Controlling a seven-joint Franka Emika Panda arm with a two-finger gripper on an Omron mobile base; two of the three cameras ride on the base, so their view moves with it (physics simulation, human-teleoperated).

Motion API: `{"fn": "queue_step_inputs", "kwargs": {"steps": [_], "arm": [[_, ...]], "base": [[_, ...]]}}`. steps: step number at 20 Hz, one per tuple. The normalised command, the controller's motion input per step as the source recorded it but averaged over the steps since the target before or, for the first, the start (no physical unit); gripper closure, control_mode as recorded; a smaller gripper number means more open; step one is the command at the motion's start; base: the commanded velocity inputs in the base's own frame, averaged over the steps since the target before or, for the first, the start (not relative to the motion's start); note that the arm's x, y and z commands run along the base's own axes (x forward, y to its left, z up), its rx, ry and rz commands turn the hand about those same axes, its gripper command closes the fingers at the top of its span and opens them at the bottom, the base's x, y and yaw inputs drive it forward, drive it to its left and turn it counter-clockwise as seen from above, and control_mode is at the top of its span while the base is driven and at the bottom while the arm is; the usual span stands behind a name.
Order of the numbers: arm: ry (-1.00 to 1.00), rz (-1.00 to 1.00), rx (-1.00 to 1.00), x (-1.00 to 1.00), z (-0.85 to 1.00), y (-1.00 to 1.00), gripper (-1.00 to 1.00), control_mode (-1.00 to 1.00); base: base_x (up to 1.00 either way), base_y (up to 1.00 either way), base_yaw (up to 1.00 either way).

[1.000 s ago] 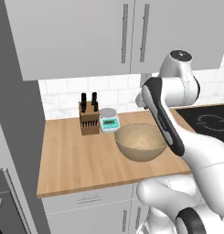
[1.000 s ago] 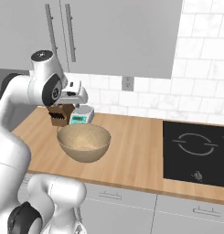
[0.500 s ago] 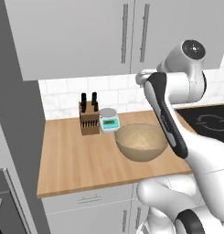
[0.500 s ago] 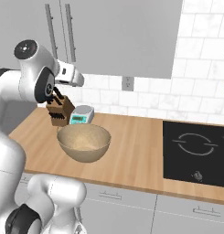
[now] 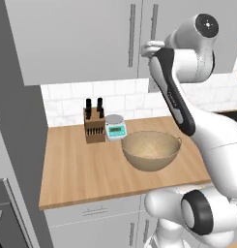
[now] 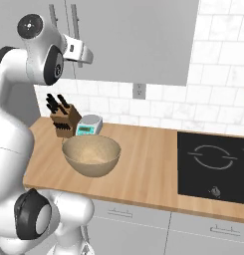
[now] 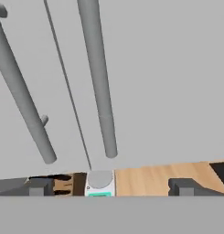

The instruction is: Open the cabinet, pick up the bread from the cabinet and place it in the basket. Then move the basket to the dining counter.

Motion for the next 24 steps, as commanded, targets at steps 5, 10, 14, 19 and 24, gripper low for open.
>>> {"fn": "queue_step_inputs", "kwargs": {"steps": [5,10,14,19,24], "arm": [[0.03,-0.04,-0.11,0.51,0.04,0.00,-1.00,-1.00],[-0.02,0.00,0.00,0.40,0.00,0.08,-1.00,-1.00],[-0.08,0.00,0.00,0.45,-0.01,0.15,-1.00,-1.00],[-0.10,0.00,0.00,0.55,-0.17,0.00,-1.00,-1.00],[-0.13,0.01,0.00,0.51,-0.31,-0.05,-1.00,-1.00]], "base": [[0.00,0.00,0.00],[0.00,0.00,0.00],[0.00,0.00,0.00],[0.00,0.00,0.00],[0.00,0.00,0.00]]}}
